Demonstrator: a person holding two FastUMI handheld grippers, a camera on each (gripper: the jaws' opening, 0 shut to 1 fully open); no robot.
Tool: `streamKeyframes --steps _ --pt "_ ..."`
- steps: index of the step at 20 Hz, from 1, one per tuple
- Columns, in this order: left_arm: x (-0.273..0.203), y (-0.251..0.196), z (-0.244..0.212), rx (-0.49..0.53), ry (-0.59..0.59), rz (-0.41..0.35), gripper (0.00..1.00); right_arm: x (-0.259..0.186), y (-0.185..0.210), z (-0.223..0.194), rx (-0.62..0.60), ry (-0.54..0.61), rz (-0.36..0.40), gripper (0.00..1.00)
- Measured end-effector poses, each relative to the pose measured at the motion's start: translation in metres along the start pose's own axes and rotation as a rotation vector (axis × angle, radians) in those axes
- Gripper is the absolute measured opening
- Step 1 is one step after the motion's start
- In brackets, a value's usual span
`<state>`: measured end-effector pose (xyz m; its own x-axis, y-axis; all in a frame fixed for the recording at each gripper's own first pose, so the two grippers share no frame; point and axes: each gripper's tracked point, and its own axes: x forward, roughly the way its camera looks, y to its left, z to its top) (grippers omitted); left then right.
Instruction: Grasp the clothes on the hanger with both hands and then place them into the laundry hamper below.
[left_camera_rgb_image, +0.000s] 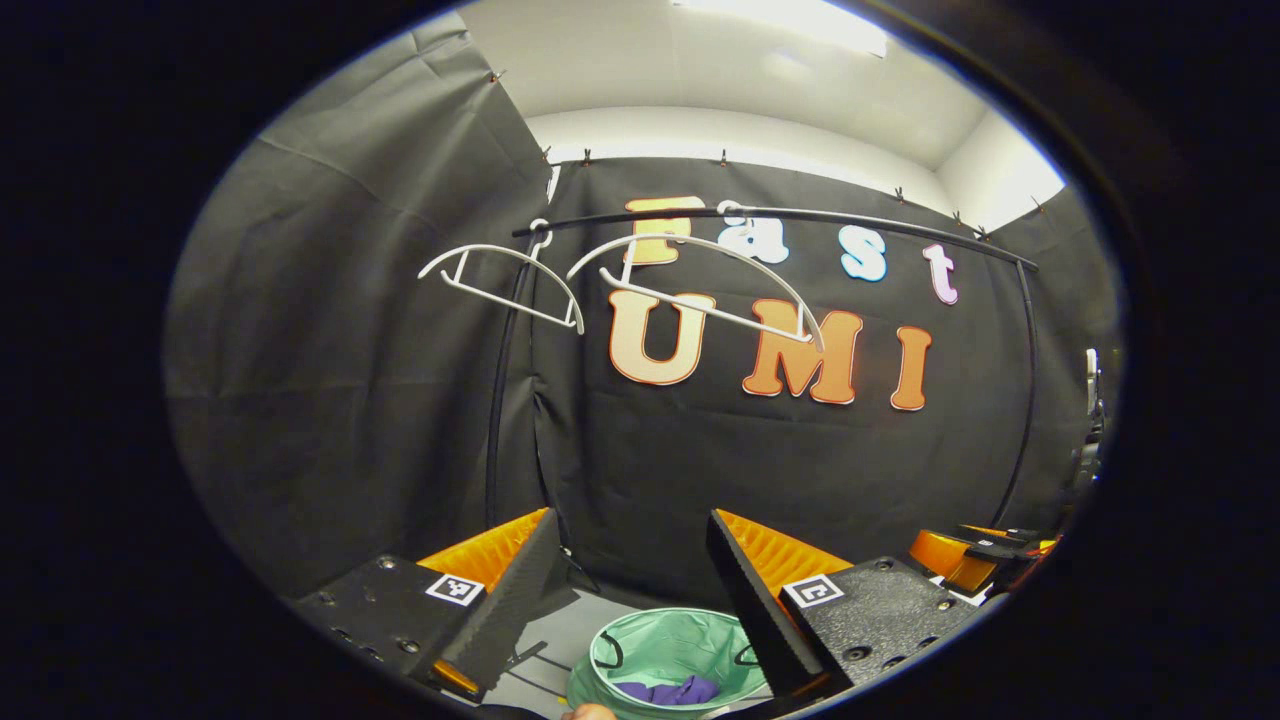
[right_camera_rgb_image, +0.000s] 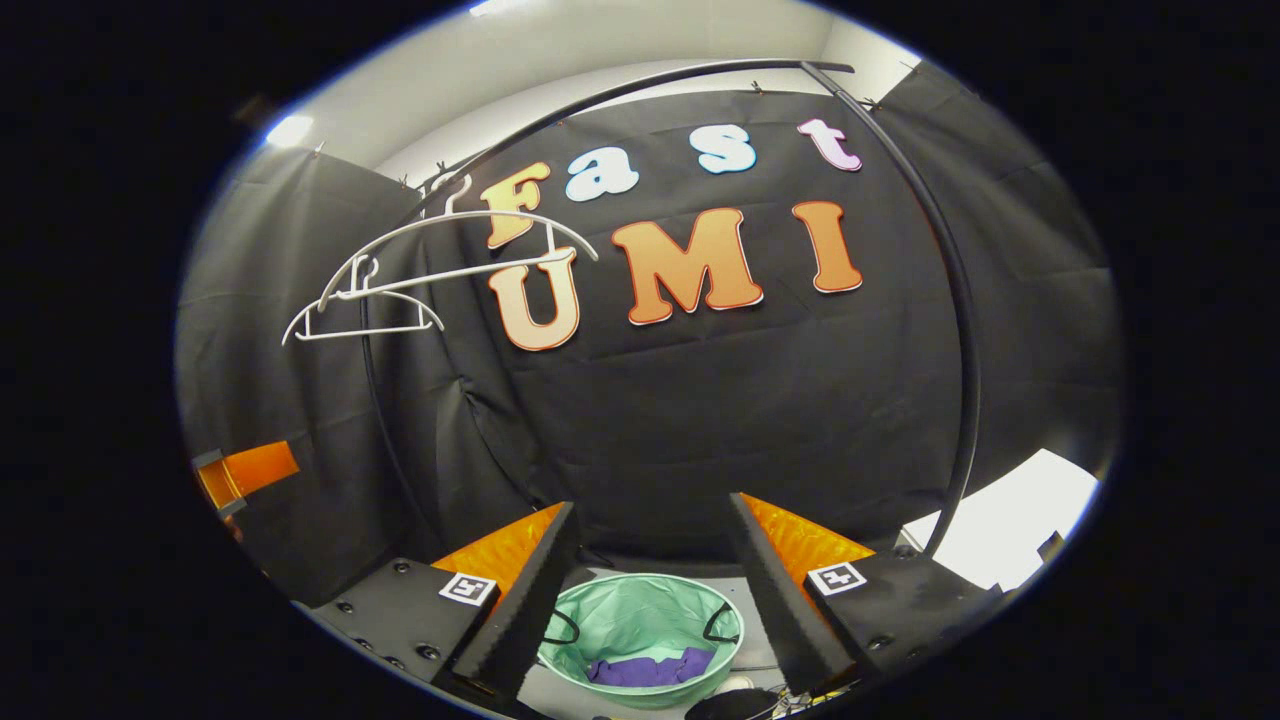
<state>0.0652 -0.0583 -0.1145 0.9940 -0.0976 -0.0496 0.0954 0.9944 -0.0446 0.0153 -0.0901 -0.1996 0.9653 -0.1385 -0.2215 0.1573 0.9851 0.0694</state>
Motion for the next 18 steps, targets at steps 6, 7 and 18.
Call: streamKeyframes --steps 6,7,18 --pt "-0.004 0.000 0.004 0.016 -0.004 0.018 0.94 -0.009 -0.011 0.004 -0.046 0.005 -0.050 0.98" --pt "-0.004 -0.005 0.004 0.009 -0.006 0.001 0.90 -0.010 -0.012 0.005 -0.053 0.002 -0.055 0.98" --pt "0.000 -0.011 -0.003 0.011 0.014 -0.022 0.94 -0.015 -0.005 0.009 -0.060 -0.019 -0.055 0.98"
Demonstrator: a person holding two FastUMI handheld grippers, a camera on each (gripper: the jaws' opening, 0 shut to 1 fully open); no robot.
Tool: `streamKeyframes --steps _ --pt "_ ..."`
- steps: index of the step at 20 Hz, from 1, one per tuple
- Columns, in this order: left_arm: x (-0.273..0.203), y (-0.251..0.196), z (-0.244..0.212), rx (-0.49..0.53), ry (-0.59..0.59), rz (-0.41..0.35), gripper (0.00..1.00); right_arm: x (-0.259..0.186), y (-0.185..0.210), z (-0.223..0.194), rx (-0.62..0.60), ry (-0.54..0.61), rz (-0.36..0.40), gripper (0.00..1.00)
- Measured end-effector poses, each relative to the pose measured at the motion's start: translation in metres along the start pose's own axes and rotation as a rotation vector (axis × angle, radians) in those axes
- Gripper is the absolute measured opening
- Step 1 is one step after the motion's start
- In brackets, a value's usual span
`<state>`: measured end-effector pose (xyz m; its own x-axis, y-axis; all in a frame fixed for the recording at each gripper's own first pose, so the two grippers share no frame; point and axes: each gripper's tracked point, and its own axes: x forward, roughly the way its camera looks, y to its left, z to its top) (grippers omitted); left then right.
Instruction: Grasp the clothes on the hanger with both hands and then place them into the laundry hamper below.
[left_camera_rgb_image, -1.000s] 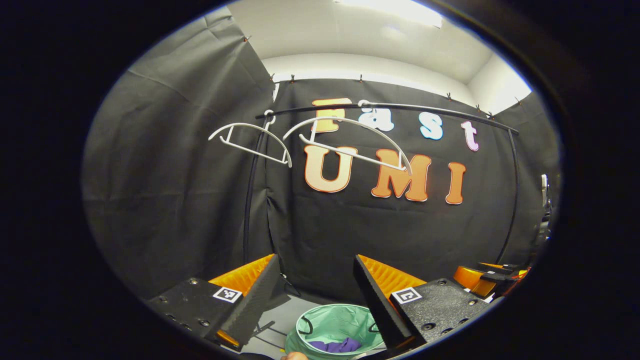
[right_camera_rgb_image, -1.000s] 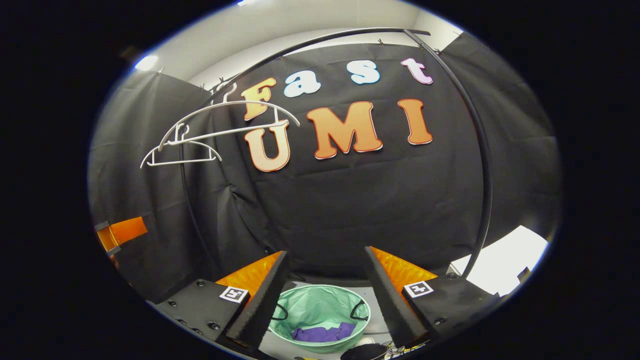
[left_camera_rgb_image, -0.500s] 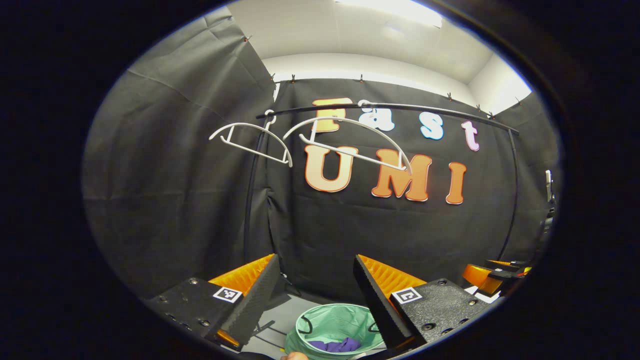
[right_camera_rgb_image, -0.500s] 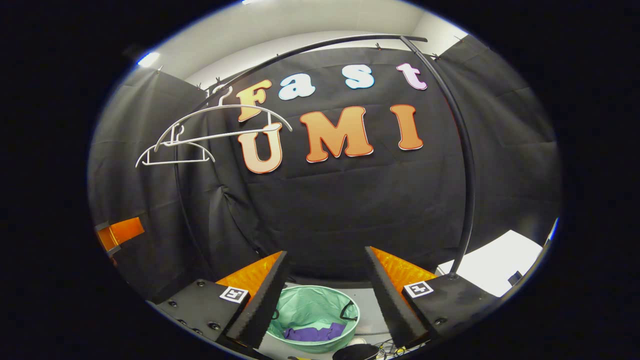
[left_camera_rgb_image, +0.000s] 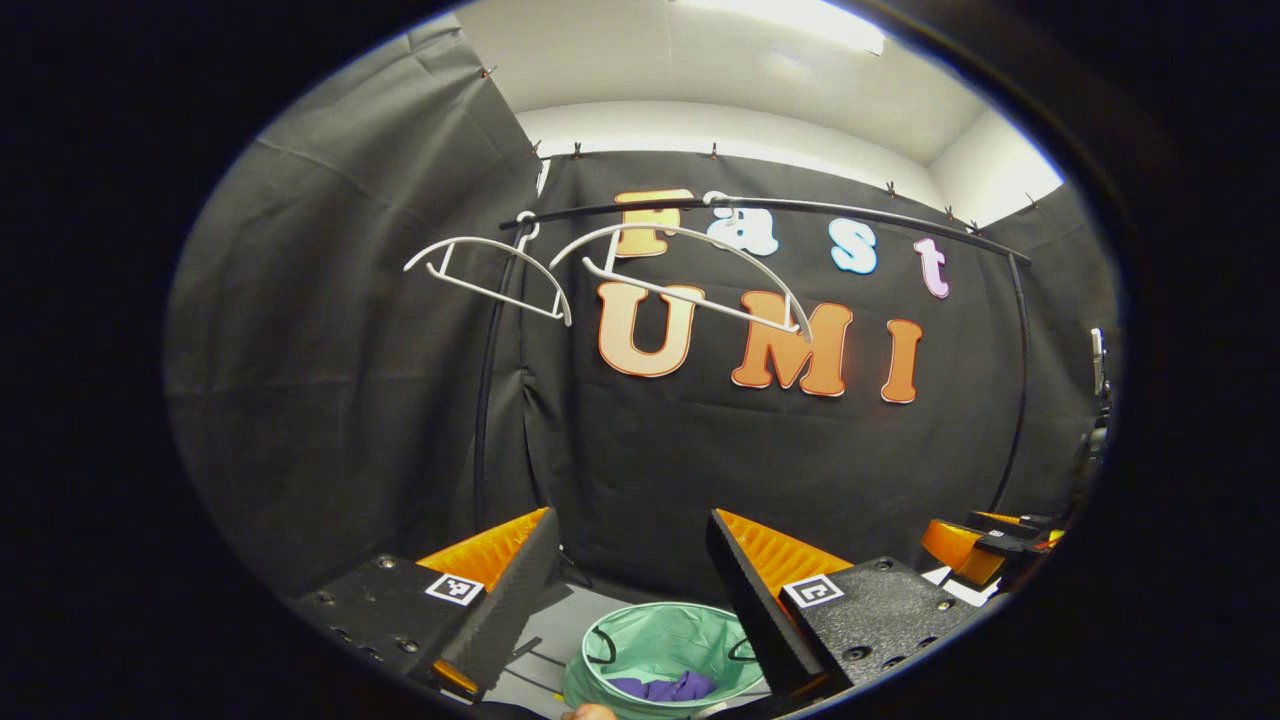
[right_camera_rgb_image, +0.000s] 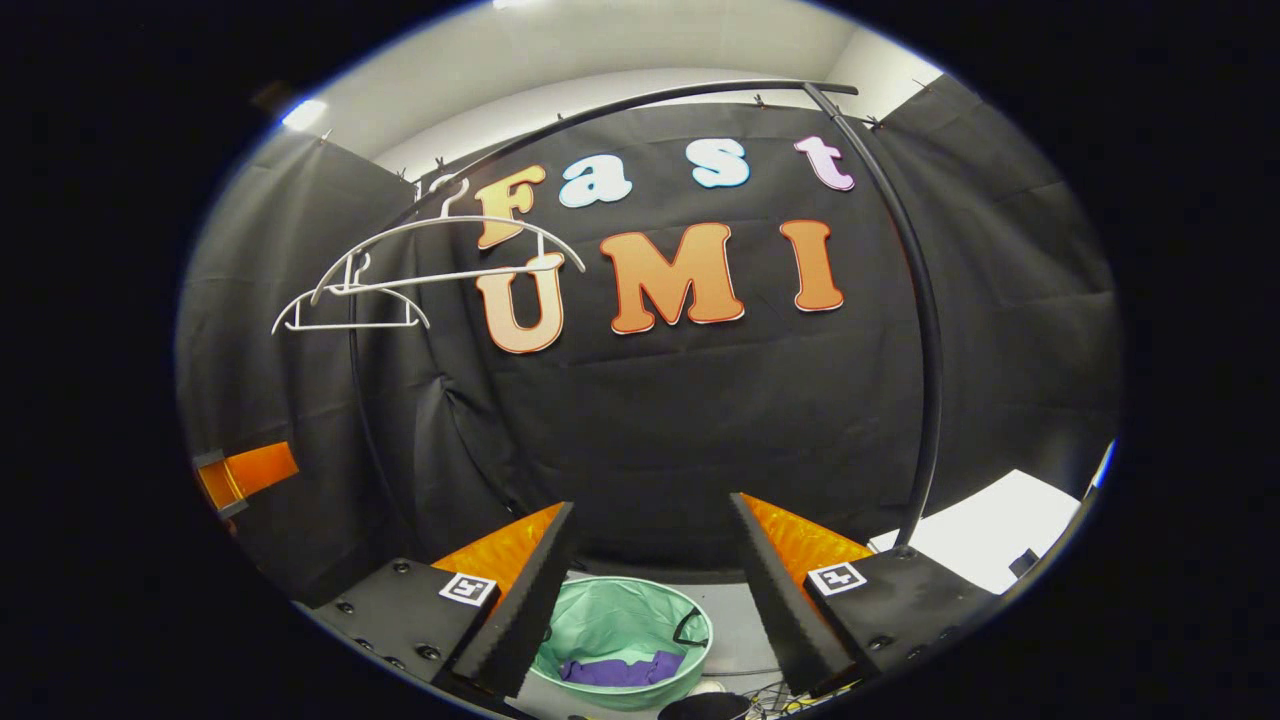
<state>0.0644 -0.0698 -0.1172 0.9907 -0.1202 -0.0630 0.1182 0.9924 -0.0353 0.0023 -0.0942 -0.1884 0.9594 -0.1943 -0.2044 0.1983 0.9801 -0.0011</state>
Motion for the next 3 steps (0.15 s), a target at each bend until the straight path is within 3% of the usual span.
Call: streamKeyframes --steps 1,2,3 --pt "0.0002 0.0001 0.0000 -0.001 0.000 -0.002 0.94 -0.0004 0.0020 -0.0009 0.004 0.002 0.003 0.89" --pt "0.0001 0.0000 -0.0011 -0.002 0.000 -0.002 0.94 0.0000 0.0031 -0.0019 0.005 0.003 0.004 0.98" --pt "-0.0001 -0.0006 -0.0018 -0.003 0.003 -0.002 0.94 -0.0003 0.0034 -0.0017 0.005 0.002 0.004 0.89"
